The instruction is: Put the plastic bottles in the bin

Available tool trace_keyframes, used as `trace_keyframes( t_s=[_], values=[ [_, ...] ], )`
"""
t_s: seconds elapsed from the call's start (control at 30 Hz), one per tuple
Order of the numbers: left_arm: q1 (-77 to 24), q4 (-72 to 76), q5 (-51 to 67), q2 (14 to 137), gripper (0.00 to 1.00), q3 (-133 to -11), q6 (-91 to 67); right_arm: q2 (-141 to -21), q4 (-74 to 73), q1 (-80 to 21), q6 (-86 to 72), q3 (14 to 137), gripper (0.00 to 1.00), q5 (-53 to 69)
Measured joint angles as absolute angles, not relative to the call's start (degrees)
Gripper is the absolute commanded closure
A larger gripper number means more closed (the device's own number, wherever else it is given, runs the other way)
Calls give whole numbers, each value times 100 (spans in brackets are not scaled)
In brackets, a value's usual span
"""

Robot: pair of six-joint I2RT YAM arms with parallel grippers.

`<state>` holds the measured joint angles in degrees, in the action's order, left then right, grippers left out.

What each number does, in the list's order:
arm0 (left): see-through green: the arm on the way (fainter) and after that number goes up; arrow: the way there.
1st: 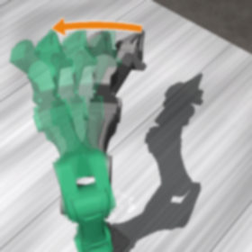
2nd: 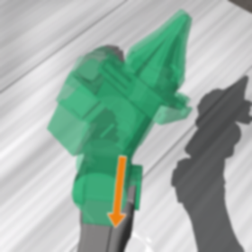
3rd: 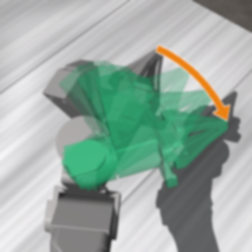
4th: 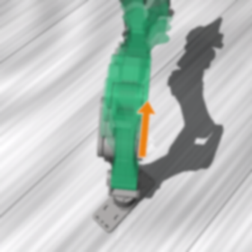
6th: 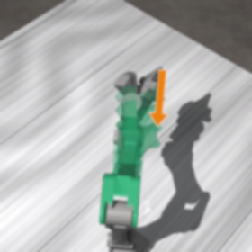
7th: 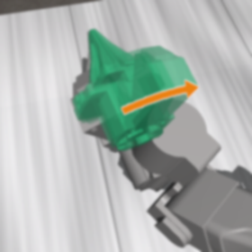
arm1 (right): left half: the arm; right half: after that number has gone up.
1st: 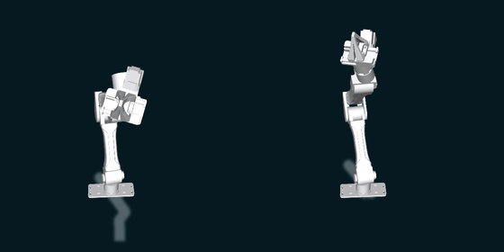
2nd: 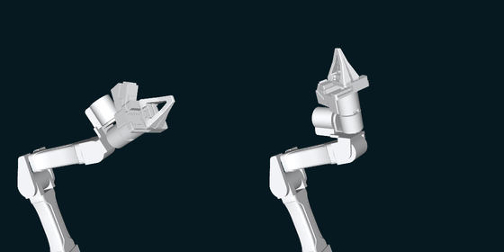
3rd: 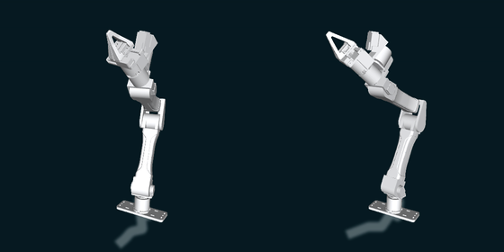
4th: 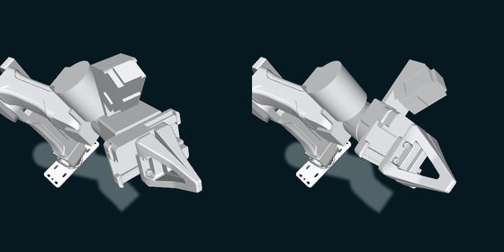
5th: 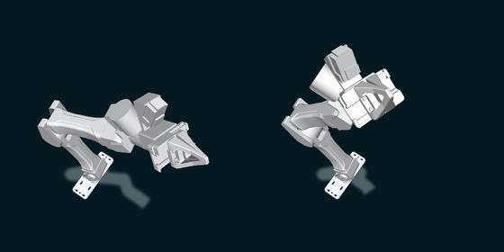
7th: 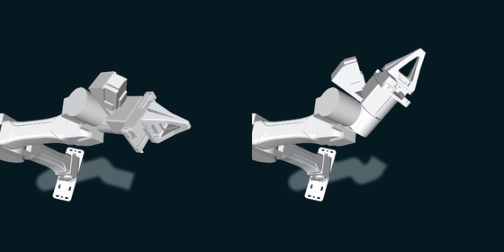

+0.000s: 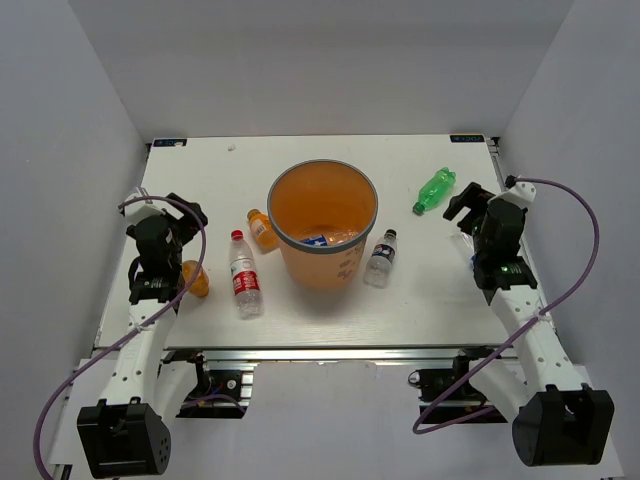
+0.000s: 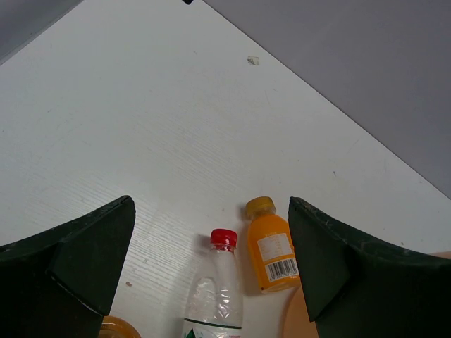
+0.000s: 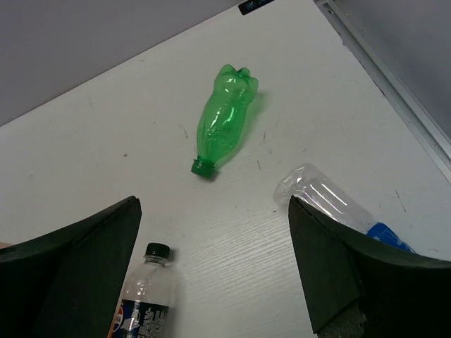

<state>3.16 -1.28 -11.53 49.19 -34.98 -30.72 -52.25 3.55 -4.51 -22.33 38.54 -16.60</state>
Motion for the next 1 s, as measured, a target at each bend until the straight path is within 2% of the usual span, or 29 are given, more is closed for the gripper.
trace_keyframes(
  t_s=[0.23,0.57,0.93,1.0],
  values=[
    [316,-126,-1096,4943,2,-3498,-3089,-5996,-816,-456,-1717,4762,11,-2252],
    [316,-246,-1072,5354,2,-3715,-3092,-8423,-2550,-377,-69,6276,11,-2287],
    [316,-259,-1138,5509,2,-3734,-3092,-9675,-3037,-91,1166,6484,11,-2248],
    [314,-276,-1155,5524,2,-3736,-3096,-10018,-3026,32,1249,6484,19,-2204]
  ],
)
